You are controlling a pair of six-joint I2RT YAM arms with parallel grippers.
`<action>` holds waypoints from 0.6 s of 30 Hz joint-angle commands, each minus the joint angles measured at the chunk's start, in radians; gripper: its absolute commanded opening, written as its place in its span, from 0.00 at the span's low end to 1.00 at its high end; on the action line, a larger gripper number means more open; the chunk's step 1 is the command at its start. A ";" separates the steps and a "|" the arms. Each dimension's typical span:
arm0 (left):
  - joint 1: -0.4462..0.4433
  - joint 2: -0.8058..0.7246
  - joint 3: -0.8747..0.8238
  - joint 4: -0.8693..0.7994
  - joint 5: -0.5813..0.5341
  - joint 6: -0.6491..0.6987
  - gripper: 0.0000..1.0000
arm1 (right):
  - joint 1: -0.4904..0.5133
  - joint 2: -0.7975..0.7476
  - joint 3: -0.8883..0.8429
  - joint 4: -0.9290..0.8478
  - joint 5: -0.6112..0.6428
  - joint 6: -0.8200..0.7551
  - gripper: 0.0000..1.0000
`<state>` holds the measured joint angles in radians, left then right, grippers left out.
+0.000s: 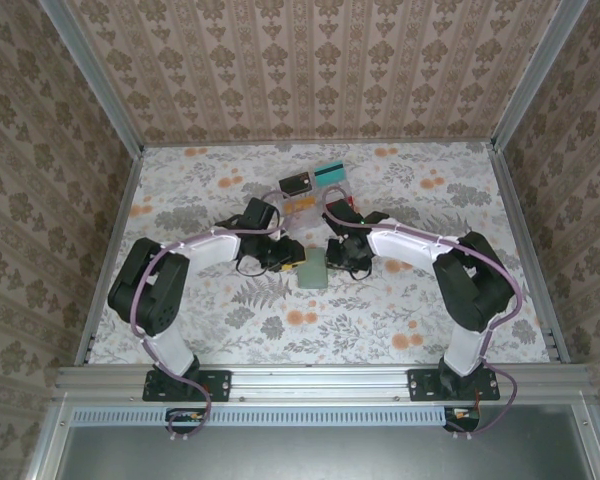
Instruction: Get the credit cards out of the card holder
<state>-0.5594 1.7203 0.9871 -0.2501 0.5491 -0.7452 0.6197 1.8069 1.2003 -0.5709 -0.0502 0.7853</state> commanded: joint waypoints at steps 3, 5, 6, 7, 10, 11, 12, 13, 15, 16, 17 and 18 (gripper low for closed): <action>0.014 -0.070 0.042 -0.100 -0.096 0.049 0.46 | -0.005 0.049 0.035 0.008 -0.030 -0.009 0.27; 0.023 -0.095 0.039 -0.115 -0.130 0.053 0.50 | -0.004 0.054 0.038 0.006 -0.028 -0.013 0.25; 0.028 -0.108 0.036 -0.122 -0.149 0.057 0.53 | -0.005 0.055 0.039 0.005 -0.022 -0.016 0.24; 0.033 -0.124 0.033 -0.127 -0.169 0.059 0.56 | -0.005 0.053 0.040 0.003 -0.014 -0.020 0.23; 0.053 -0.169 0.026 -0.159 -0.234 0.071 0.68 | -0.005 0.049 0.047 -0.003 0.007 -0.034 0.17; 0.059 -0.183 0.023 -0.169 -0.256 0.076 0.74 | -0.005 0.044 0.051 -0.007 0.016 -0.040 0.15; 0.067 -0.202 0.019 -0.185 -0.285 0.082 0.82 | -0.005 0.040 0.055 -0.014 0.030 -0.045 0.13; 0.073 -0.222 0.012 -0.195 -0.316 0.085 0.89 | -0.003 0.030 0.057 -0.021 0.045 -0.054 0.11; 0.096 -0.261 -0.010 -0.198 -0.353 0.080 1.00 | 0.000 -0.003 0.056 -0.017 0.059 -0.077 0.09; 0.126 -0.281 -0.025 -0.192 -0.358 0.073 1.00 | 0.006 -0.023 0.055 -0.015 0.073 -0.086 0.09; 0.148 -0.299 -0.039 -0.183 -0.355 0.064 1.00 | 0.011 -0.042 0.054 -0.011 0.076 -0.094 0.08; 0.172 -0.317 -0.056 -0.173 -0.349 0.056 1.00 | 0.017 -0.057 0.057 -0.008 0.075 -0.103 0.09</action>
<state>-0.4370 1.4490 0.9699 -0.3981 0.2592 -0.6800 0.6247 1.8256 1.2316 -0.5621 -0.0216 0.7242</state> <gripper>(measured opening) 0.998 0.094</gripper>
